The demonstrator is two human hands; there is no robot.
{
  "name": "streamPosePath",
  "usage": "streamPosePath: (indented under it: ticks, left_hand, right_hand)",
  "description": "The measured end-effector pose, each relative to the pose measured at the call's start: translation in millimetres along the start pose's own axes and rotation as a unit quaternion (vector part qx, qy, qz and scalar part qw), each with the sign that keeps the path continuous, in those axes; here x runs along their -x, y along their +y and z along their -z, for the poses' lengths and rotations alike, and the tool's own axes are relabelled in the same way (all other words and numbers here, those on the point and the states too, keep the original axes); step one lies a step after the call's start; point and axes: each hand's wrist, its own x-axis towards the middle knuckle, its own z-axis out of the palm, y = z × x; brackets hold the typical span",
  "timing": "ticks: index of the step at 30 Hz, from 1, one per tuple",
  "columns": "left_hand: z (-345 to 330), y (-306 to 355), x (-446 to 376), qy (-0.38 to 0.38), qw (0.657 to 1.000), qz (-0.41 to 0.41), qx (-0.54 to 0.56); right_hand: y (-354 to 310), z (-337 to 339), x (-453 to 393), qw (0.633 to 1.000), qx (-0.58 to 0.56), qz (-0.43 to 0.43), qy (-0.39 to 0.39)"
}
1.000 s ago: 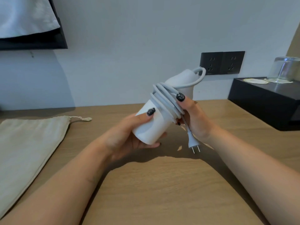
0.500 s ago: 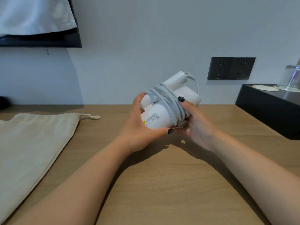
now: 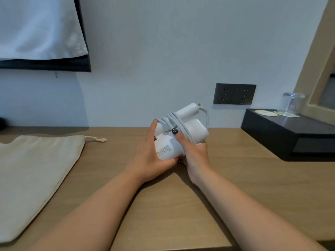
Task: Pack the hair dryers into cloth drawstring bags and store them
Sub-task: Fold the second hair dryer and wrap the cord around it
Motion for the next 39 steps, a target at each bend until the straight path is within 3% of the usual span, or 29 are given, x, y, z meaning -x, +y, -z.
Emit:
streamPosePath:
  ticks: [9,13,16,19,22,24,26,32,36,37,39]
  left_hand:
    - [4,2,23,-0.05,0.998,0.029,0.018]
    - [17,4,39,0.112,0.99,0.086,-0.003]
    - [49,-9,47,0.209,0.936,0.172,-0.225]
    - [90,-29,58,0.142,0.865,0.277,-0.394]
    - [121,-45,67,0.079,0.809,0.384,-0.438]
    - [129,-52,69,0.049,0.793,0.444,-0.414]
    - [129,-55,71,0.017,0.786,0.454,-0.42]
    - [127,-41,82,-0.072,0.855,0.265,-0.44]
    - [125,-34,95,-0.095,0.96,0.144,-0.222]
    - [124,-32,99,-0.082,0.968,0.127,-0.199]
    - [122,-28,104,-0.004,0.954,0.079,-0.289]
  right_hand:
    - [-4,2,25,0.993,0.0,0.027,0.115]
    - [-6,7,33,0.991,-0.021,0.029,0.125]
    - [-10,9,45,0.993,-0.049,0.039,0.096]
    - [-12,12,55,0.996,-0.061,0.038,0.06]
    - [-12,17,64,0.997,-0.055,0.03,0.036]
    - [-14,19,68,0.998,-0.049,0.032,0.023]
    - [-16,20,71,0.998,-0.047,0.027,0.012]
    - [-17,20,72,0.999,-0.046,0.019,0.009]
    - [-18,23,72,0.998,-0.065,0.012,0.008]
    - [-19,25,72,0.997,-0.075,0.007,0.011]
    - [-23,29,72,0.995,-0.096,0.002,0.018]
